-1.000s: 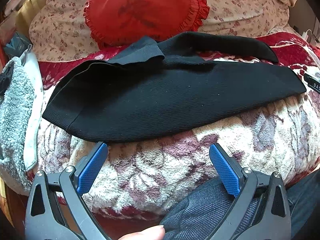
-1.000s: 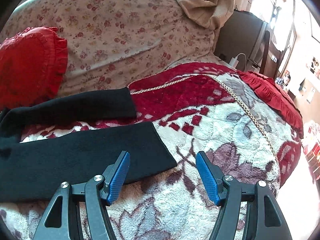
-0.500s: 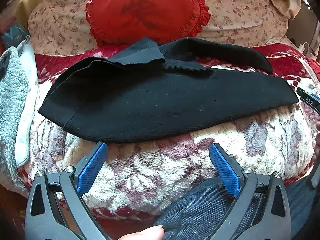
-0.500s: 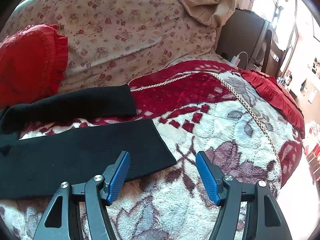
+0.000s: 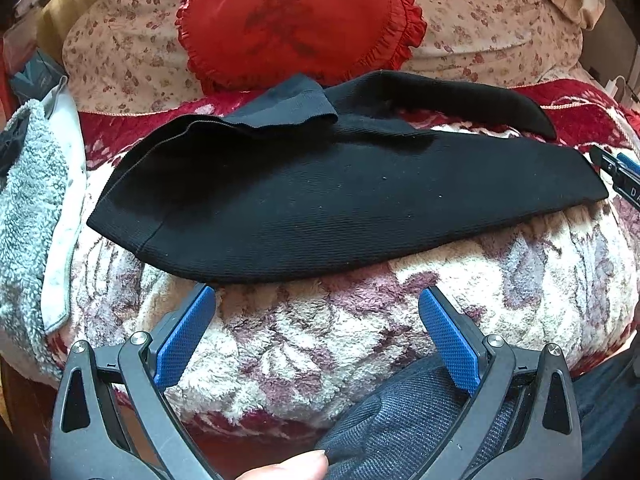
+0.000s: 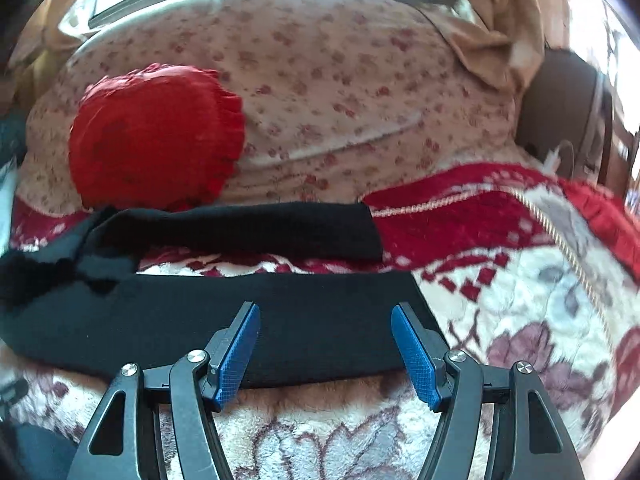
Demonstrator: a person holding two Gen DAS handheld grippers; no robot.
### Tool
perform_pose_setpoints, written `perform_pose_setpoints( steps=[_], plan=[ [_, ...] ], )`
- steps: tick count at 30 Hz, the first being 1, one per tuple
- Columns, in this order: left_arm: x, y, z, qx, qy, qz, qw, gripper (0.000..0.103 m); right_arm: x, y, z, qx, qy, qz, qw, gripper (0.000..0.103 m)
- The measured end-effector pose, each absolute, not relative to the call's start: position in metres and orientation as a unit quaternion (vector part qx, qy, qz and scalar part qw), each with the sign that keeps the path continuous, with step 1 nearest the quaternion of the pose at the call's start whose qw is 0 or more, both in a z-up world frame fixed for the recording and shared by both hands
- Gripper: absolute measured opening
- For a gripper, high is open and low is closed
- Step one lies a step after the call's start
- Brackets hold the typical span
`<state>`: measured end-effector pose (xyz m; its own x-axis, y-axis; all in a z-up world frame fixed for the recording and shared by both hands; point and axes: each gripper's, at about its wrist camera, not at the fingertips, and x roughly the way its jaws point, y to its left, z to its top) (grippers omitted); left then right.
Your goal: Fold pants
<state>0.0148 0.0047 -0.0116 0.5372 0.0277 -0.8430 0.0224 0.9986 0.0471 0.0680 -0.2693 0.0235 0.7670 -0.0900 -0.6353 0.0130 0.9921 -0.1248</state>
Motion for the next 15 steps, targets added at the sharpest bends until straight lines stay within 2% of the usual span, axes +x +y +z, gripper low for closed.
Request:
perform_pose_setpoints(
  steps=[15],
  plan=[
    [0.017, 0.005, -0.012, 0.024, 0.485, -0.001, 0.874, 0.102, 0.070, -0.286, 0.025, -0.037, 0.343, -0.046, 0.938, 0.066]
  ],
)
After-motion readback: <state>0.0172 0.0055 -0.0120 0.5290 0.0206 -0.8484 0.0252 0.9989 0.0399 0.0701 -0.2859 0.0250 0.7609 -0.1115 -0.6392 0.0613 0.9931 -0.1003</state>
